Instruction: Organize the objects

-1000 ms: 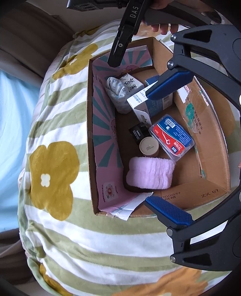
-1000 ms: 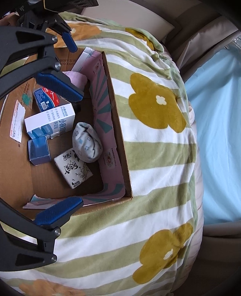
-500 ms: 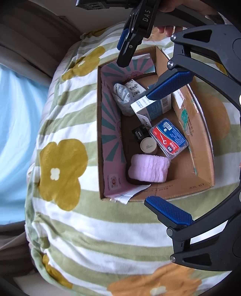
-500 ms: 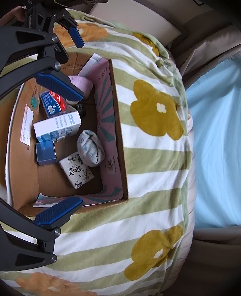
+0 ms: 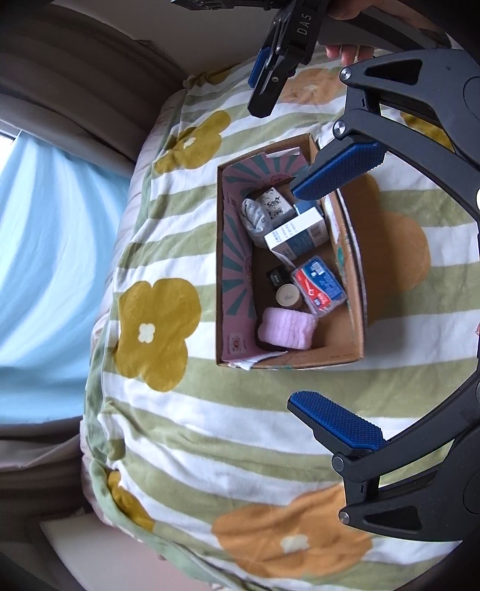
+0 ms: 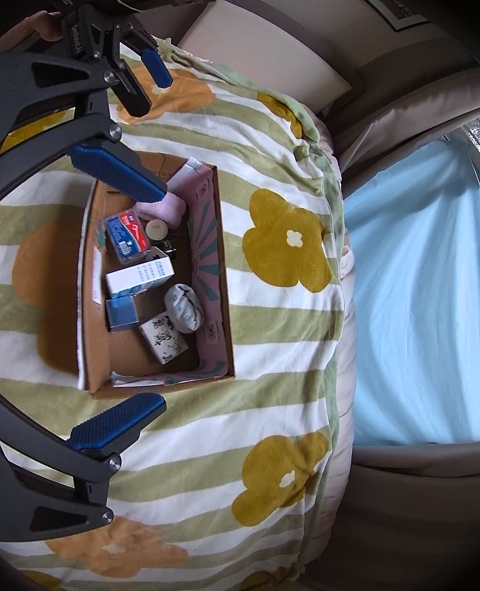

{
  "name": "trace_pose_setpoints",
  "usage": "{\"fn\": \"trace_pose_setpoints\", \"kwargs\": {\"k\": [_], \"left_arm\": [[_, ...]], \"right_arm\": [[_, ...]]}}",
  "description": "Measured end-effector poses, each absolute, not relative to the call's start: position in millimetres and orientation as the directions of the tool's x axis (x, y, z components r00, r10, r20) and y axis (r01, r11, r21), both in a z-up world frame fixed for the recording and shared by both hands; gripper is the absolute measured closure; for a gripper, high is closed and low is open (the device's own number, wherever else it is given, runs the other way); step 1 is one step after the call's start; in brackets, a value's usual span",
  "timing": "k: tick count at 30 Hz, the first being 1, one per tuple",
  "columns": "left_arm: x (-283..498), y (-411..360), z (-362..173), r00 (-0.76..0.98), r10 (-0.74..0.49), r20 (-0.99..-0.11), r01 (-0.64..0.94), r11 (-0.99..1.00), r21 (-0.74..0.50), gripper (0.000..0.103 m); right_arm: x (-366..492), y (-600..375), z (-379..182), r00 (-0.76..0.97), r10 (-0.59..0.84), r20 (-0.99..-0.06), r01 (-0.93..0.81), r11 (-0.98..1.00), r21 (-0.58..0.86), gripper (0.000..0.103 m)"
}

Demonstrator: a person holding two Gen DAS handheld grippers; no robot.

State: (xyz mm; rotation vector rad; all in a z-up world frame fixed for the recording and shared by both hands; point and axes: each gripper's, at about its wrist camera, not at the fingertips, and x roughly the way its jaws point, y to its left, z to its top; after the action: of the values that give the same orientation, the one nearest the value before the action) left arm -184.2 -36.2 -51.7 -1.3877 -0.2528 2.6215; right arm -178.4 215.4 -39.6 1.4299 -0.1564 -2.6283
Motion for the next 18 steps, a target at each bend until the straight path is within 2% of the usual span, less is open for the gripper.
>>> {"fn": "trace_pose_setpoints", "kwargs": {"k": [8, 18], "left_arm": [[-137.9, -36.2, -60.9, -0.538, 0.194, -0.82, -0.025, -0.976, -0.215, 0.0], [-138.7, -26.1, -67.5, -0.537, 0.186, -0.823, -0.025, -0.978, -0.205, 0.0]], "right_arm": [[-136.7, 215.1, -46.6, -0.53, -0.136, -0.837, 0.071, -0.991, 0.116, 0.0], [-130.9, 224.3, -57.2, -0.526, -0.109, -0.843, 0.042, -0.994, 0.102, 0.0]]}}
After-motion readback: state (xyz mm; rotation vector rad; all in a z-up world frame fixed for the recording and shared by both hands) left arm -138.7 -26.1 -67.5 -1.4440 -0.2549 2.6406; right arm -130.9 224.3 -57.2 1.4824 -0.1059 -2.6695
